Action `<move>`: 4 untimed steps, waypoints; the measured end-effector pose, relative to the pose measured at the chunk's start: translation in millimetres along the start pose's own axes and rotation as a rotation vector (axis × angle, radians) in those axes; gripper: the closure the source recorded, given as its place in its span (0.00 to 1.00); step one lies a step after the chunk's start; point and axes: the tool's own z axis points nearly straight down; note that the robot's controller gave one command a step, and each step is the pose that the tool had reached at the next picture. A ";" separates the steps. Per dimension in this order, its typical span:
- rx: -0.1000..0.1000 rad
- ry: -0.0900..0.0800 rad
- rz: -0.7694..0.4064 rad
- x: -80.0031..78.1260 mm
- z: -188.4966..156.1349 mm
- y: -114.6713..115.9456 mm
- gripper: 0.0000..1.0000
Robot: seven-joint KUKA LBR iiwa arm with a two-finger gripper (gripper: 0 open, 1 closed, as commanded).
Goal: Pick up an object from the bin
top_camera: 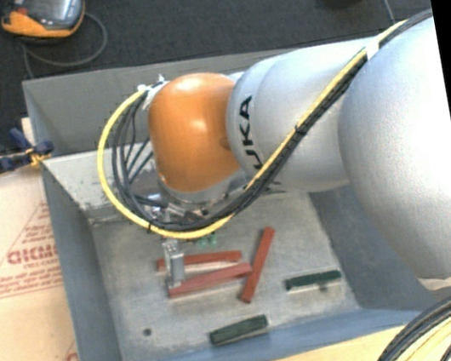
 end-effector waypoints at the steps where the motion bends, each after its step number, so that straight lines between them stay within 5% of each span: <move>1: -0.001 0.001 -0.065 12.4 93.6 -45.5 0.00; 2: -0.005 -0.007 -0.064 10.2 89.0 -41.8 1.00; 3: -0.003 -0.014 -0.252 58.0 -56.9 -31.5 1.00; 4: -0.005 -0.007 -0.249 58.6 -52.6 -31.2 0.00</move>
Offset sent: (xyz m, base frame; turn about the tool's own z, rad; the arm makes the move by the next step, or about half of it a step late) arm -0.0089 -0.0422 -0.0893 -0.0688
